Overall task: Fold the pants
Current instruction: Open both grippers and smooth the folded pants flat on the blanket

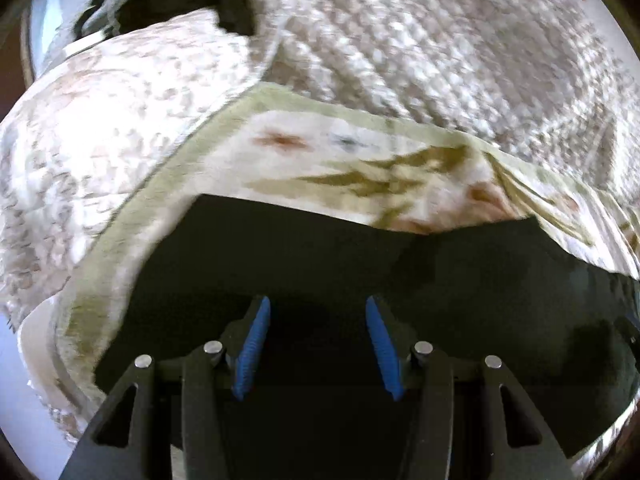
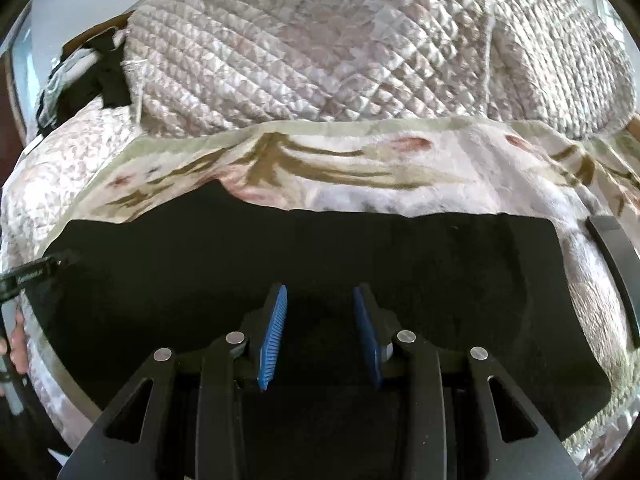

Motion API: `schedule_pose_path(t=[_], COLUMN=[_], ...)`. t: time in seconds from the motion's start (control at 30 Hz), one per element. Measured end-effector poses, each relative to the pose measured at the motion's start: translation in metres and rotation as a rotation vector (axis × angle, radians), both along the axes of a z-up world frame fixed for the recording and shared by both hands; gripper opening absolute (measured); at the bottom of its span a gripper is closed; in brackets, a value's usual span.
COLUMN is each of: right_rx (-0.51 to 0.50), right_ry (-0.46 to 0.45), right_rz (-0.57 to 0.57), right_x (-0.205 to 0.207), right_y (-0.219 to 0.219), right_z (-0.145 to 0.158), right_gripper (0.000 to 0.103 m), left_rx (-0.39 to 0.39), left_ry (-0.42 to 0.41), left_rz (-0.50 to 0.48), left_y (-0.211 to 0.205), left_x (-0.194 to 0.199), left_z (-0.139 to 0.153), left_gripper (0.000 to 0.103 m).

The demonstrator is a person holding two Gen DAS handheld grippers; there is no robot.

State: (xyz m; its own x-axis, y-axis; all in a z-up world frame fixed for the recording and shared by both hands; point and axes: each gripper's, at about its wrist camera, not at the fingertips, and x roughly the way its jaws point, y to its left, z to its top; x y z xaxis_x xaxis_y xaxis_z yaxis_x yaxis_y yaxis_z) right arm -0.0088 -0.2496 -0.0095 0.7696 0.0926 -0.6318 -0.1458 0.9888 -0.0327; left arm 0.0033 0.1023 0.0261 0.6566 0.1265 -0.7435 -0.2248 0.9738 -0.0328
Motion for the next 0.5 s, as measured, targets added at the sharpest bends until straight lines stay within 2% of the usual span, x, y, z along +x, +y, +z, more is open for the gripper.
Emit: schedule_pose_path(t=[0.2,0.3,0.37,0.5], right_rx=[0.015,0.021,0.021,0.028], right_ry=[0.005,0.006,0.007,0.012], right_rz=[0.014,0.022,0.029,0.041], right_x=[0.0,0.001,0.001,0.003], right_y=[0.003,0.005,0.006,0.009], right_z=[-0.001,-0.001,-0.002,-0.003], right_gripper=[0.035,0.035,0.035,0.035], left_rx=[-0.015,0.001,-0.016,-0.053], left_ry=[-0.013,-0.024,-0.021,0.009], left_rz=[0.132,0.204,0.248,0.239], left_y=[0.048,0.069,0.083,0.089], left_x=[-0.006,-0.012,-0.014,-0.011], left_z=[0.001,0.003,0.001,-0.01], left_gripper=[0.053,0.059,0.062,0.069])
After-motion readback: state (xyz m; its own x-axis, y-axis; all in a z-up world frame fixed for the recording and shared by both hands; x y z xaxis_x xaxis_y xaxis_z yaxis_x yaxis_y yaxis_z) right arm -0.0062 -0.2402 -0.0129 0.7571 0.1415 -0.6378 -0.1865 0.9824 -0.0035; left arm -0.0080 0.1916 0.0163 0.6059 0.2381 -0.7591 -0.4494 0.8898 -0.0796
